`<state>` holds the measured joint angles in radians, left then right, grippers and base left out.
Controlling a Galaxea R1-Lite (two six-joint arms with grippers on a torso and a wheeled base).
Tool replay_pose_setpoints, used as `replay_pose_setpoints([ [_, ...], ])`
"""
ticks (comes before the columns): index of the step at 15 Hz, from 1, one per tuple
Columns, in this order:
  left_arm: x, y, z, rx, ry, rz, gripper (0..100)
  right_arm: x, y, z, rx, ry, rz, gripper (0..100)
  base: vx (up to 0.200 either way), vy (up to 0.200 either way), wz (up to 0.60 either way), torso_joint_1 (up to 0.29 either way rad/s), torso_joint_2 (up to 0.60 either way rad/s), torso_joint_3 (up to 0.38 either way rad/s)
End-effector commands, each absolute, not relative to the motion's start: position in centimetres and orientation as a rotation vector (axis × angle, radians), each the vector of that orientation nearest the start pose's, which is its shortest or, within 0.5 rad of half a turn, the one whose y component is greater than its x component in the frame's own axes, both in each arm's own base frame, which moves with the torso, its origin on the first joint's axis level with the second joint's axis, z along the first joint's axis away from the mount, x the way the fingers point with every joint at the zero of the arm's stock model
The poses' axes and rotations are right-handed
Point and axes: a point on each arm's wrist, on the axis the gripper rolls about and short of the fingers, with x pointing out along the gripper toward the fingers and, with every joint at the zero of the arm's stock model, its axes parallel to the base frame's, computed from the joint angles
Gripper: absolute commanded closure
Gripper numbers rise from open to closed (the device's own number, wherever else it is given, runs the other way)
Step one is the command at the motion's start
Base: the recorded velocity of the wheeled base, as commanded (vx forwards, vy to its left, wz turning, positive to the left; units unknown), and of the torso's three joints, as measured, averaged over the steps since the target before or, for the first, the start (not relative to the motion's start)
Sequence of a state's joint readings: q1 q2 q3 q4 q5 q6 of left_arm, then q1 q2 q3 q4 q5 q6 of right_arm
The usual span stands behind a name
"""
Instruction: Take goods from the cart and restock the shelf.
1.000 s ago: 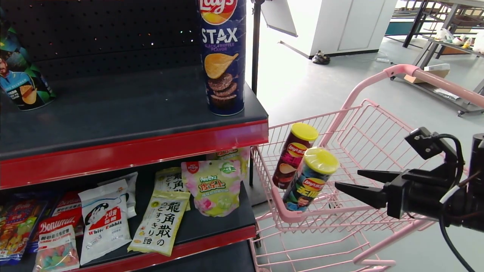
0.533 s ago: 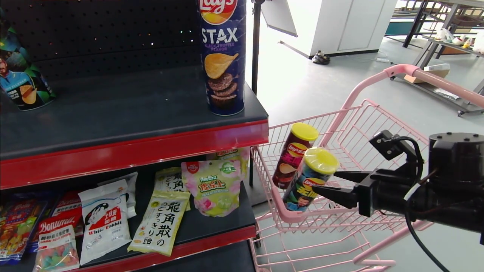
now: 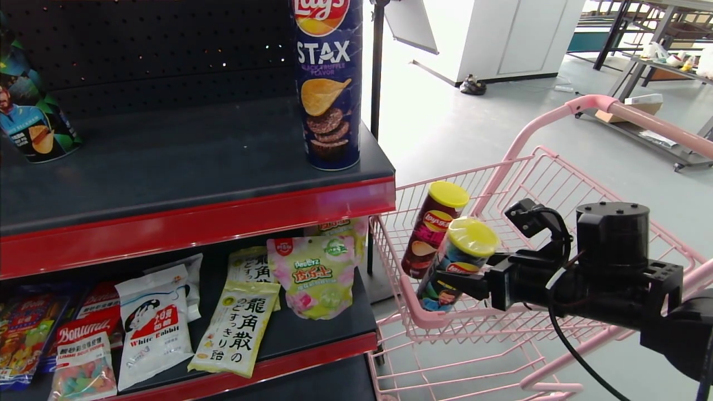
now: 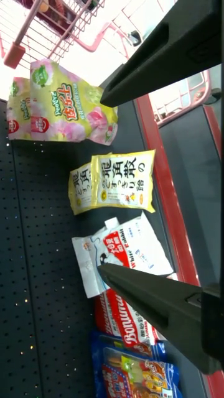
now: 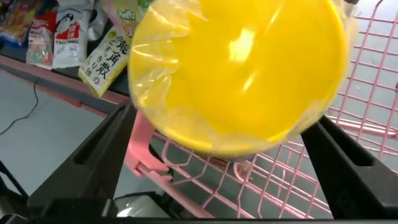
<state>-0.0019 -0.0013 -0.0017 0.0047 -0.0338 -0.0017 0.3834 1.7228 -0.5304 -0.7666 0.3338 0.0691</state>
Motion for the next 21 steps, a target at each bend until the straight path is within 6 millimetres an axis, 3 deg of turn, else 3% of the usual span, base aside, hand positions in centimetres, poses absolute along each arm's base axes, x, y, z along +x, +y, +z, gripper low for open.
replay_pose_setpoints([
  [1, -2.3, -0.1, 7.5, -0.002, 0.003, -0.035, 0, 25.8, 11.3, 10.8, 0.051, 0.493, 0.682, 0, 0.0, 0.0, 0.0, 0.0, 0.0, 0.0],
  [10, -2.3, -0.1, 7.5, -0.002, 0.003, -0.035, 0, 28.0, 12.0, 9.7, 0.059, 0.476, 0.608, 0, 0.0, 0.0, 0.0, 0.0, 0.0, 0.0],
  [11, -2.3, -0.1, 7.5, -0.002, 0.003, -0.035, 0, 28.3, 12.1, 9.7, 0.059, 0.471, 0.581, 100, 0.0, 0.0, 0.0, 0.0, 0.0, 0.0],
  [17, -2.3, -0.1, 7.5, -0.002, 0.003, -0.034, 0, 28.1, 12.4, 10.0, 0.098, 0.473, 0.58, 100, 0.0, 0.0, 0.0, 0.0, 0.0, 0.0],
  [21, -2.3, -0.1, 7.5, -0.002, 0.003, -0.034, 0, 25.9, 11.4, 11.7, 0.097, 0.431, 0.581, 100, 0.0, 0.0, 0.0, 0.0, 0.0, 0.0],
])
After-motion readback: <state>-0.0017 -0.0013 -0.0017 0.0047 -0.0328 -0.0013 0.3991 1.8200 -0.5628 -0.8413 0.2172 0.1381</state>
